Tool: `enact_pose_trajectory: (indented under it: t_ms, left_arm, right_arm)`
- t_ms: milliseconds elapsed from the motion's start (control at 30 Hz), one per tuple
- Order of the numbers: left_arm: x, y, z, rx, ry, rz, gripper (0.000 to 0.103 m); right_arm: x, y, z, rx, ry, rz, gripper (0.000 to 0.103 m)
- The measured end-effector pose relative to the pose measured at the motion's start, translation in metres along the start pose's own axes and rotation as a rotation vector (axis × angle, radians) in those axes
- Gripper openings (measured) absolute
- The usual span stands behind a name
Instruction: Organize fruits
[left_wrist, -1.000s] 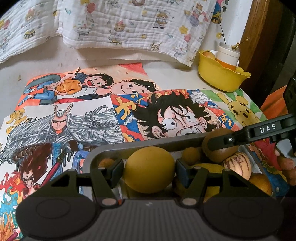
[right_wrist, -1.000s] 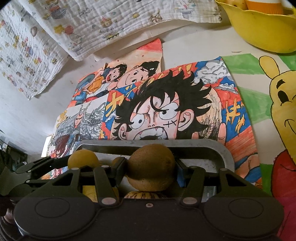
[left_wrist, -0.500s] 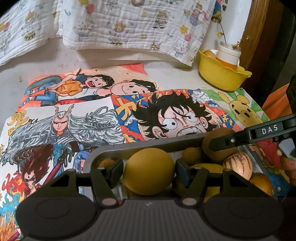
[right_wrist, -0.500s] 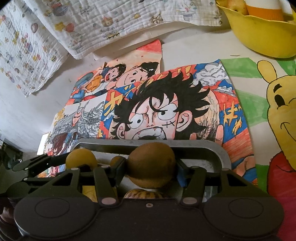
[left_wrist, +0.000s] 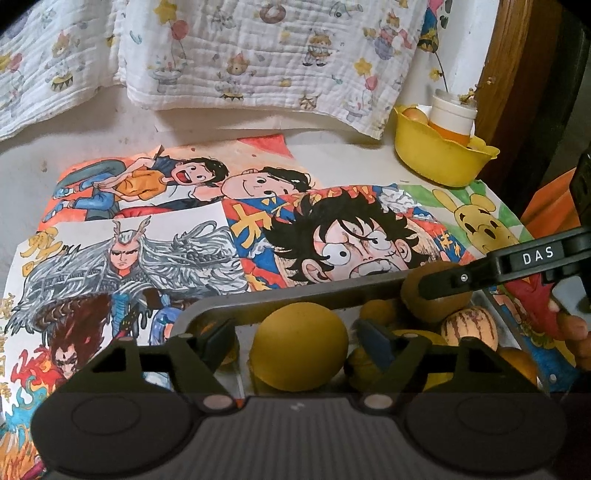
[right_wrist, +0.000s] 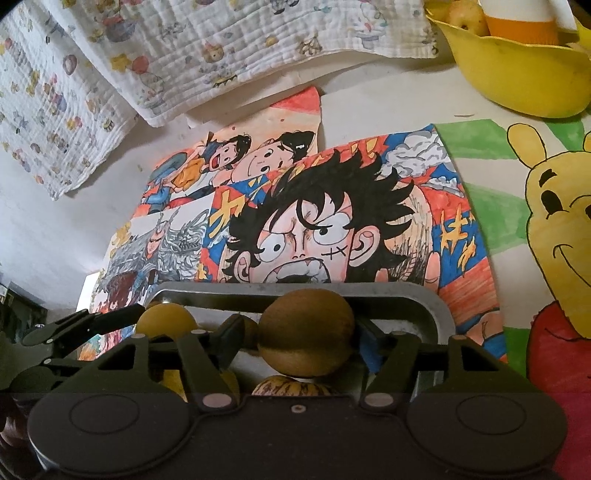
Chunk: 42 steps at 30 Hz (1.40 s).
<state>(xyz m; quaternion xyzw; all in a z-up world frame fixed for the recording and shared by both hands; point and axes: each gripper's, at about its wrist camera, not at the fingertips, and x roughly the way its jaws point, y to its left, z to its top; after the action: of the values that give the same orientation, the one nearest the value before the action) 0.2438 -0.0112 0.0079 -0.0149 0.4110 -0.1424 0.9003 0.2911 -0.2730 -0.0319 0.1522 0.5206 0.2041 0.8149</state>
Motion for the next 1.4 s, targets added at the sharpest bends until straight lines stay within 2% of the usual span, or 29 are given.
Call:
enact_pose_trajectory:
  t_ms: [300, 433, 633, 1100, 1400]
  left_arm:
    - [-0.007, 0.000, 0.001, -0.008, -0.019, 0.005, 0.090]
    - [-0.011, 0.000, 0.001, -0.016, -0.039, 0.014, 0.098]
    - [-0.017, 0.002, 0.001, -0.033, -0.060, 0.036, 0.103]
    - [-0.026, 0.007, -0.006, -0.105, -0.094, 0.083, 0.103]
    - [-0.038, 0.005, -0.014, -0.128, -0.137, 0.123, 0.103]
  right_arm:
    - [-0.008, 0.000, -0.001, 0.007, -0.028, 0.005, 0.080]
    - [-0.013, 0.003, -0.002, -0.006, -0.049, -0.007, 0.082]
    - [-0.018, 0.004, -0.004, -0.017, -0.079, -0.018, 0.087]
    - [-0.034, 0.015, -0.019, -0.110, -0.187, -0.041, 0.097]
    - [-0.048, 0.021, -0.033, -0.156, -0.261, -0.068, 0.099]
